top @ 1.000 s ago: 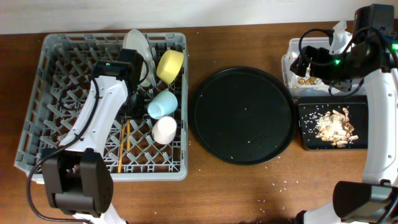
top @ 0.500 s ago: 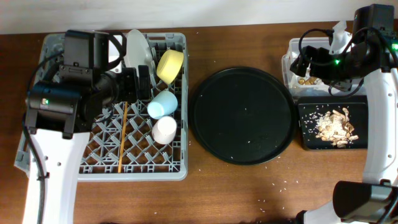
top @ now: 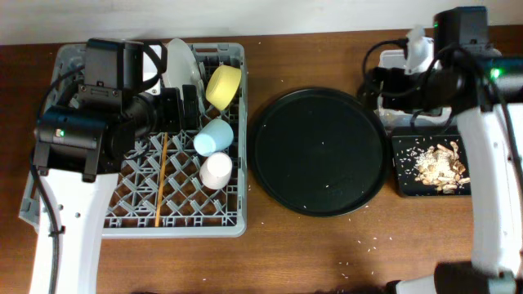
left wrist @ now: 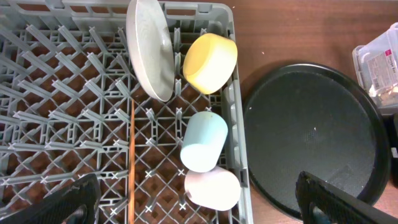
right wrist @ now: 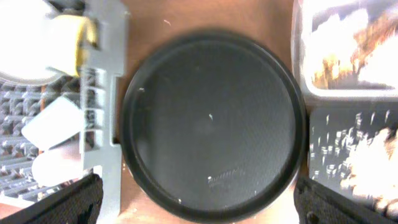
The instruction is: Sort waste into correct bins and load items into the dishwasher rack
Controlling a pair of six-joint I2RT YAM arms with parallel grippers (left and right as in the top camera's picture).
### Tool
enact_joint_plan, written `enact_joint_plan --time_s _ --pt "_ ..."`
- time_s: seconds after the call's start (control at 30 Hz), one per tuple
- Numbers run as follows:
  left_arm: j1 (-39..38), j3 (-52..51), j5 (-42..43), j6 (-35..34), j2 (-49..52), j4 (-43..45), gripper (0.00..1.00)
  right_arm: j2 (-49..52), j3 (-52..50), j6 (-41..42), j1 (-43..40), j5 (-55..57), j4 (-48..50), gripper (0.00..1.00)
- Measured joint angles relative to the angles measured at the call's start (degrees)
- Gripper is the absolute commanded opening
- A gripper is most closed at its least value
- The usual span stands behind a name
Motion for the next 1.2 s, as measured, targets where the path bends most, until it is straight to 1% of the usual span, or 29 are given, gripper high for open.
enact_joint_plan --time_s 0.07,0.13,0.2,0.27,0.33,0.43,0.5,0.53,0.6,0.7,0.9,1.0,1.07,1.2 --pt "0.0 0.0 -0.02 0.0 0.0 0.02 0.99 -6.73 -2.51 -1.38 5.4 5.31 6.45 0.98" --pt "0.0 -0.02 0.0 0.0 0.0 -0.13 0.99 -12.31 -6.71 -5.03 7.74 8.07 13.4 0.99" --pt "0.0 -0.04 0.02 0.0 0.0 -0.24 0.99 -22.27 -19.76 -8.35 8.39 9.25 29.73 0.98" --pt "0.0 -0.09 0.02 0.0 0.0 -0.35 0.99 -28.04 -30.88 -10.08 8.39 9.38 38.01 0.99" --pt "0.0 -0.11 0.02 0.0 0.0 -0.39 0.99 -35.28 -45.77 -11.37 8.39 9.35 45.07 0.98" --pt "0.0 -0.13 0.04 0.0 0.0 -0.44 1.0 -45.38 -63.21 -12.24 8.39 9.35 55.28 0.99" --pt "0.0 -0.13 0.17 0.0 0.0 -0.44 0.99 -56.57 -76.26 -12.48 8.39 9.38 61.88 0.98" --pt "0.0 -0.13 0.2 0.0 0.0 -0.5 0.99 -61.29 -81.07 -12.5 8.39 9.38 65.18 0.98" --pt "0.0 -0.15 0.2 0.0 0.0 -0.44 1.0 -67.87 -87.54 -12.61 8.37 9.35 70.77 0.99" --pt "0.0 -0.13 0.2 0.0 0.0 -0.44 1.0 -78.47 -97.88 -12.66 8.39 9.38 74.38 0.99" --pt "0.0 -0.13 0.2 0.0 0.0 -0.39 1.0 -85.79 -108.17 -12.63 8.39 9.38 78.86 0.99" --pt "0.0 -0.13 0.2 0.0 0.0 -0.37 0.99 -89.0 -109.2 -12.63 8.39 9.38 76.63 0.98" --pt "0.0 -0.13 0.2 0.0 0.0 -0.39 0.99 -90.55 -109.18 -12.63 8.39 9.38 72.78 0.98" --pt "0.0 -0.13 0.2 0.0 0.0 -0.37 0.99 -90.55 -109.2 -12.63 8.39 9.38 72.5 0.99"
